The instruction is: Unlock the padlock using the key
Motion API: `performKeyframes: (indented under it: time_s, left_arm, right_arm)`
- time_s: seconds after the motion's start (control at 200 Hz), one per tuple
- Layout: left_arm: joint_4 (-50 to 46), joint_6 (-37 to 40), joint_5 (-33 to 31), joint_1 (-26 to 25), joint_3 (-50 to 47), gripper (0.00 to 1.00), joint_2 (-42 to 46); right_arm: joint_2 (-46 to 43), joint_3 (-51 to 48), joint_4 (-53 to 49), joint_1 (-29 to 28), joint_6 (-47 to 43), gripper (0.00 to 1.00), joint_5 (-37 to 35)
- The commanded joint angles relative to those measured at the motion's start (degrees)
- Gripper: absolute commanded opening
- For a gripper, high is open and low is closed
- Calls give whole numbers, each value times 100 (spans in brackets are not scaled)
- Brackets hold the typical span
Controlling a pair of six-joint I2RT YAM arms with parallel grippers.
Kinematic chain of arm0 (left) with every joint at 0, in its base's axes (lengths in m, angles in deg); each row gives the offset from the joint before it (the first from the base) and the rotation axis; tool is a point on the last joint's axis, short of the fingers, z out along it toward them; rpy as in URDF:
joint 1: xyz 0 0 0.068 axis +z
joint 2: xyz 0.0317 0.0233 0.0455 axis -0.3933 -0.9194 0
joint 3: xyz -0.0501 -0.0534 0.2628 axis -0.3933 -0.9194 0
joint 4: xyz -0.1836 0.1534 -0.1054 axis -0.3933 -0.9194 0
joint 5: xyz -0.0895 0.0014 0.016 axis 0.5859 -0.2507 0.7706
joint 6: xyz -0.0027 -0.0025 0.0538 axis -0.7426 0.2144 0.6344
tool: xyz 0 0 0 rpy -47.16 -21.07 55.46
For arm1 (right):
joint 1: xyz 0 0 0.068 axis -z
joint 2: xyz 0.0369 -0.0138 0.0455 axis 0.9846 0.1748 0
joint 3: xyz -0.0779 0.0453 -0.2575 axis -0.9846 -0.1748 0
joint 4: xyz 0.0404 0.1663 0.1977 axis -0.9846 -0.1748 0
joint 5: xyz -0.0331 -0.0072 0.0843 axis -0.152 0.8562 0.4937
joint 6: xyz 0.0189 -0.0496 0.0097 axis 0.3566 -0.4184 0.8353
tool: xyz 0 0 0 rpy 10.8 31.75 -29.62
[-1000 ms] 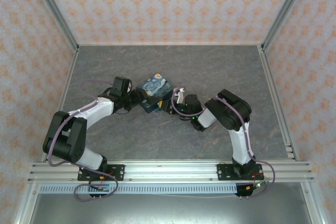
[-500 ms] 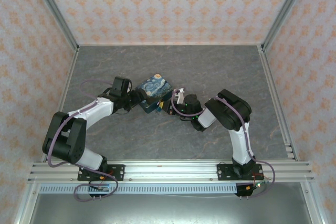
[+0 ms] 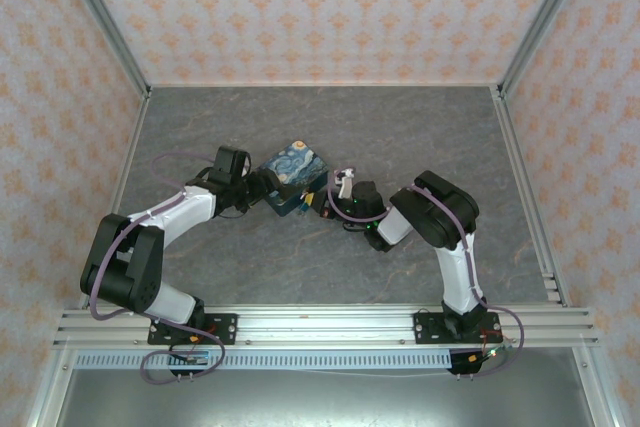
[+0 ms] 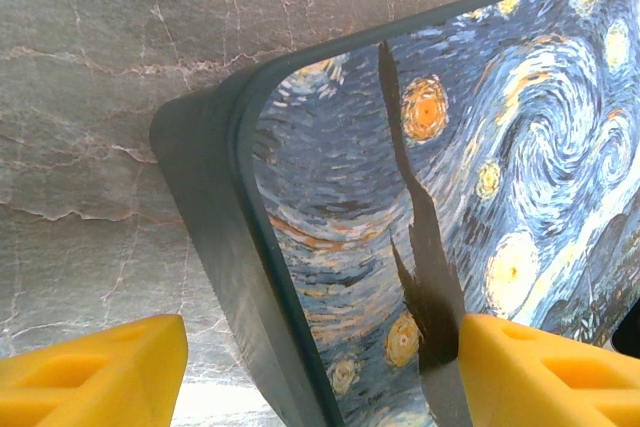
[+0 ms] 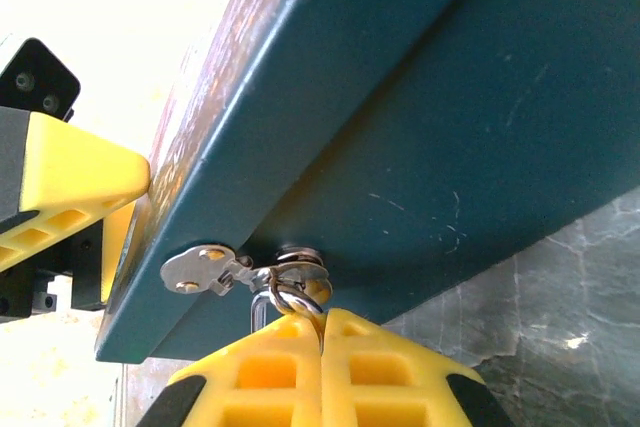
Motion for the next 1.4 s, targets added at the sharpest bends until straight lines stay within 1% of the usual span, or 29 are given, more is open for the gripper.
performKeyframes:
  time_s: [0.0, 0.175, 0.46, 0.545, 0.656, 0.771, 0.841, 0.981, 1.086, 1.151, 1.221, 1.311, 1.391]
  left_arm:
    - [-602, 6, -228, -39, -192, 71, 26]
    - [-588, 15, -223, -35, -199, 71, 0]
    - [-538, 6, -153, -35, -206, 72, 38]
    - [-517, 6, -112, -41, -191, 74, 132]
    - [-554, 12, -105, -38, -130, 79, 312]
    - [-721, 152, -162, -32, 24, 84, 609]
    - [-875, 354, -253, -36, 132, 85, 877]
    - [-1209, 734, -733, -42, 190, 90, 1579]
    - [-1441, 944, -1122, -25, 183, 93, 2063]
    - [-1536, 1009, -1377, -30, 131, 94, 2328]
    - [-1557, 1066, -1664, -26, 37, 94, 2611]
    - [-1567, 1132, -1943, -26, -85, 96, 2926]
    - [-1590, 1180, -2147, -27, -132, 96, 3124]
  right_arm:
    - [-173, -125, 400, 99, 210, 0, -314]
    - [-185, -162, 541, 207, 411, 0, -420]
    - [-297, -257, 582, 322, 487, 0, -593]
    - [-416, -383, 529, 354, 425, 0, -721]
    - [-597, -577, 499, 420, 364, 0, -790]
    - [-1042, -794, 156, 454, 138, 0, -857]
    - [-1568, -930, -596, 455, -48, 0, -988]
    - [-2776, -1188, -2043, 450, -452, 0, -1153]
    - [-3777, -1152, -3723, 455, -836, 0, -1170]
    - [-4363, -969, -5032, 453, -1167, 0, -1189]
    - [-4900, -752, -6193, 449, -1515, 0, -1162]
    - [-5442, -437, -7560, 454, -1678, 0, -1280]
    - [-5635, -167, -8701, 448, -1636, 0, -1544]
